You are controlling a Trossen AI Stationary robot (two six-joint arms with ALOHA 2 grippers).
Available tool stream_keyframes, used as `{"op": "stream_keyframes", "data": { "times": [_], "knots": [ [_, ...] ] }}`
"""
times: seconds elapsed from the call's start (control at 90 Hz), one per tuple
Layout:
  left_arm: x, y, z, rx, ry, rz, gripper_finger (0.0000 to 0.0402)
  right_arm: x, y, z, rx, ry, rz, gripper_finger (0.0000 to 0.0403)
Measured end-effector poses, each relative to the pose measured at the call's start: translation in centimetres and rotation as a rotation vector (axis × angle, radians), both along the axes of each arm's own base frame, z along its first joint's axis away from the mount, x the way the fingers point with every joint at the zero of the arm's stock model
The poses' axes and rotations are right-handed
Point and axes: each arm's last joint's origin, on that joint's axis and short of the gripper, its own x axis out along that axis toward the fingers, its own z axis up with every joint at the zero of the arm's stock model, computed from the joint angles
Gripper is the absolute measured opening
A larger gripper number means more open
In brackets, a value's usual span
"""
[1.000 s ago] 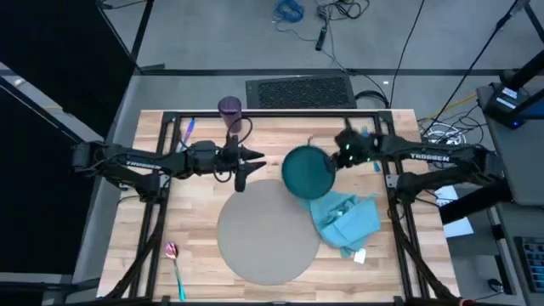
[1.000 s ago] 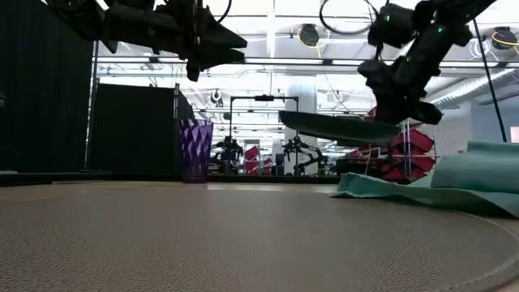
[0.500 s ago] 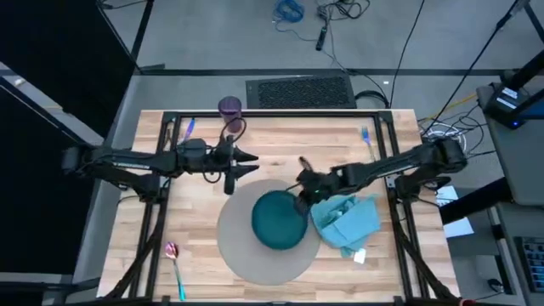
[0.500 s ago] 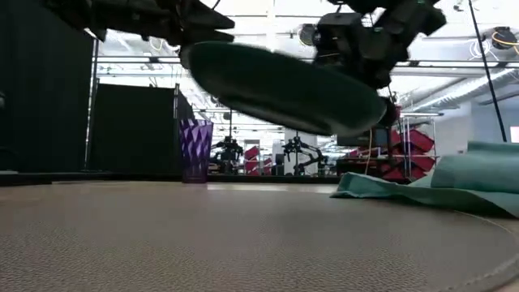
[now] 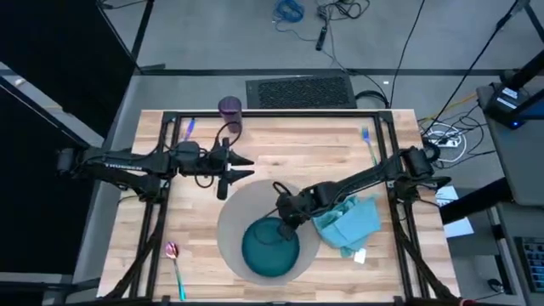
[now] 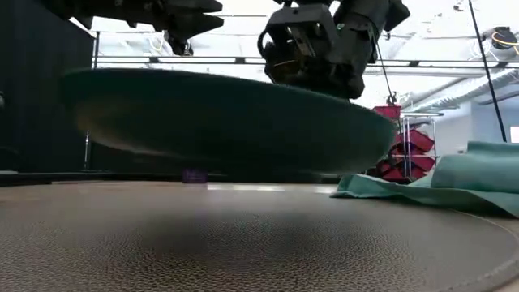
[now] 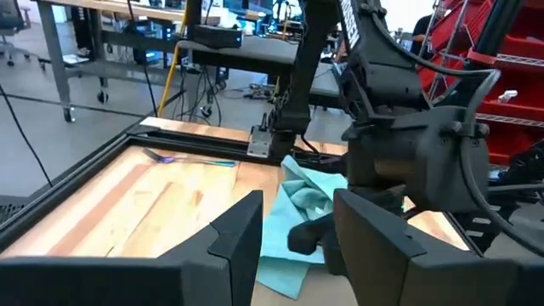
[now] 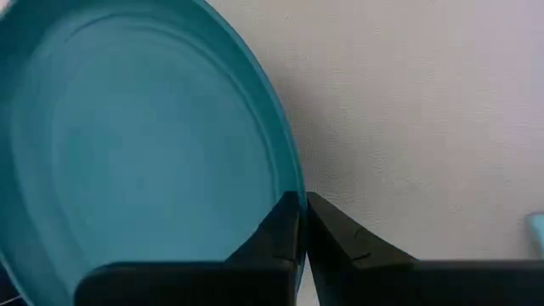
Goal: Set table place
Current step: Put the green plate on the gray placemat
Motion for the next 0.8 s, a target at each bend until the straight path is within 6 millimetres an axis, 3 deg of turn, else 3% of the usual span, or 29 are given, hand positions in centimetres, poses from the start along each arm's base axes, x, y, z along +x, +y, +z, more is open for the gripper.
{"op": "stream_keyframes", "data": {
  "times": [0.178,0.8],
  "knots": [
    [0.0,0.0,0.0,0.000,-0.001,0.000,0.0130,0.0,0.6,-0.4,-0.008,0.005,-0.010,0.0000],
    [0.0,0.0,0.0,-0.002,-0.001,0.001,0.0130,0.1,-0.5,-0.5,-0.073,0.006,-0.058,0.0013]
  ]
}}
